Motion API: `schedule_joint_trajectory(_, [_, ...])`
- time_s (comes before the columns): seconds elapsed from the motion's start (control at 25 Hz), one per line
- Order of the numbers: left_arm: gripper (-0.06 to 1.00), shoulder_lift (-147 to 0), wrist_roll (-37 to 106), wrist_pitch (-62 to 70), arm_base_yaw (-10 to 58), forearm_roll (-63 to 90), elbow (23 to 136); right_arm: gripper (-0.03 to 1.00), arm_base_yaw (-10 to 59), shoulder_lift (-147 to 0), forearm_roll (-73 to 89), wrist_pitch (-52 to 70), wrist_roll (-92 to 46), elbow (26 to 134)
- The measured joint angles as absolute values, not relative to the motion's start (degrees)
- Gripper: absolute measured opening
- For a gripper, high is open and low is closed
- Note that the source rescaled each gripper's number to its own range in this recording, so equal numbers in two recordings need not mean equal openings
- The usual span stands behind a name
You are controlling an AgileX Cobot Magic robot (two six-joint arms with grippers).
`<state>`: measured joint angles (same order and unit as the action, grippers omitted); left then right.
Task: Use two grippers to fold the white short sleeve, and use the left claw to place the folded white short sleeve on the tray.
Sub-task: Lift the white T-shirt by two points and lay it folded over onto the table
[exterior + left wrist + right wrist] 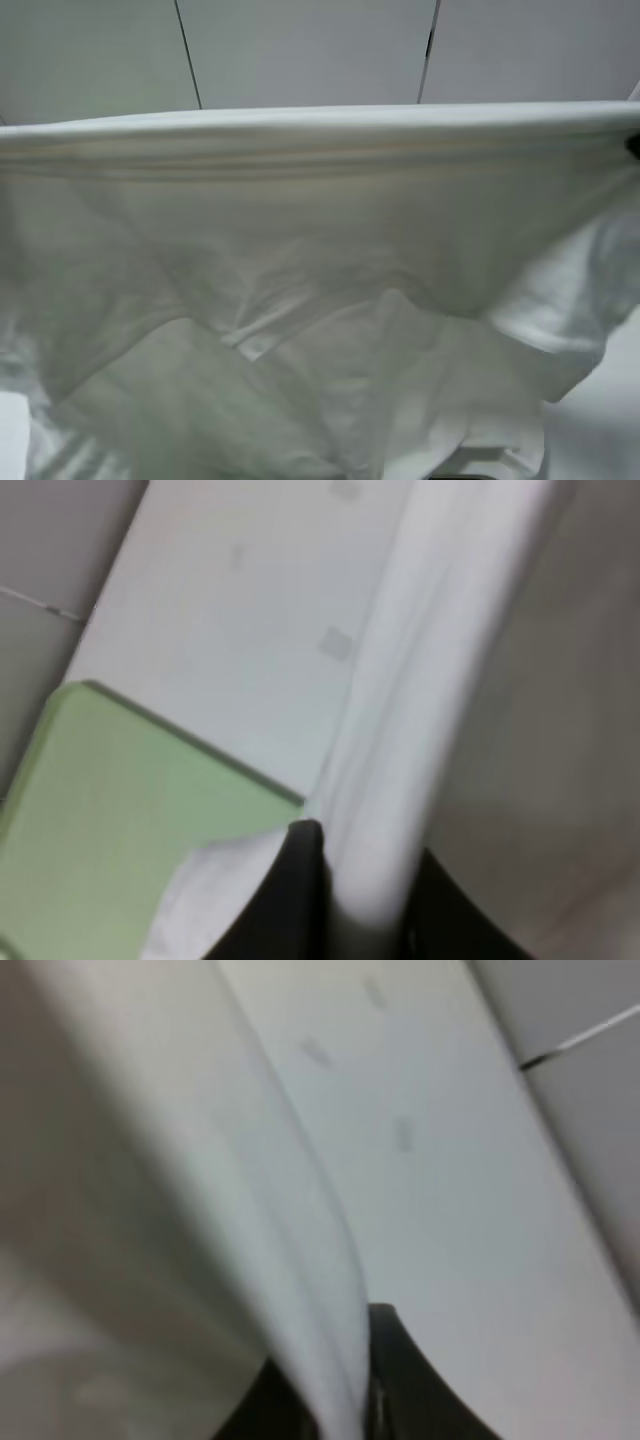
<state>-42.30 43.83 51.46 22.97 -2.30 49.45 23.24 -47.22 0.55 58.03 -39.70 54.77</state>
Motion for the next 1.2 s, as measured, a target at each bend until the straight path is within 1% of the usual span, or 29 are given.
schedule_joint_trajectory(0.16, [0.01,-51.61,42.90,41.84,22.97,-10.86,48.86,0.01,23.24,-56.41,-4.87,46.47,-39.76,54.51])
schedule_joint_trajectory(0.2, [0.01,-54.45,42.45,39.39,22.97,-13.64,48.86,0.01,23.24,-60.59,-7.03,41.74,-39.76,54.51])
schedule_joint_trajectory(0.28, [0.01,-58.94,40.72,35.11,22.97,-18.66,48.86,0.01,23.24,-64.99,-9.23,37.81,-39.76,54.51])
schedule_joint_trajectory(0.32, [0.01,-58.94,40.72,35.11,22.97,-18.66,48.86,0.01,23.24,-66.66,-10.27,36.13,-39.76,54.51])
schedule_joint_trajectory(0.4, [0.01,-64.21,37.35,29.77,22.68,-23.65,48.82,0.01,23.24,-69.72,-12.52,32.48,-39.76,54.51])
schedule_joint_trajectory(0.48, [0.01,-68.40,34.18,24.95,21.48,-27.48,48.82,0.01,23.24,-72.78,-14.97,28.60,-39.61,54.51])
schedule_joint_trajectory(0.52, [0.01,-73.01,31.56,19.84,19.36,-29.85,48.80,0.01,23.24,-74.12,-15.96,26.74,-39.34,54.51])
schedule_joint_trajectory(0.72, [0.01,-82.45,30.02,8.24,15.49,-31.84,48.86,0.01,20.50,-80.62,-18.50,16.26,-37.94,54.40])
schedule_joint_trajectory(0.88, [0.01,-87.87,29.91,3.36,14.49,-32.18,50.39,0.01,16.79,-85.24,-19.11,8.38,-37.64,54.27])
schedule_joint_trajectory(1.2, [0.01,-98.39,29.86,-2.61,14.23,-32.80,59.25,0.01,11.34,-88.58,-20.54,-1.72,-37.63,54.27])
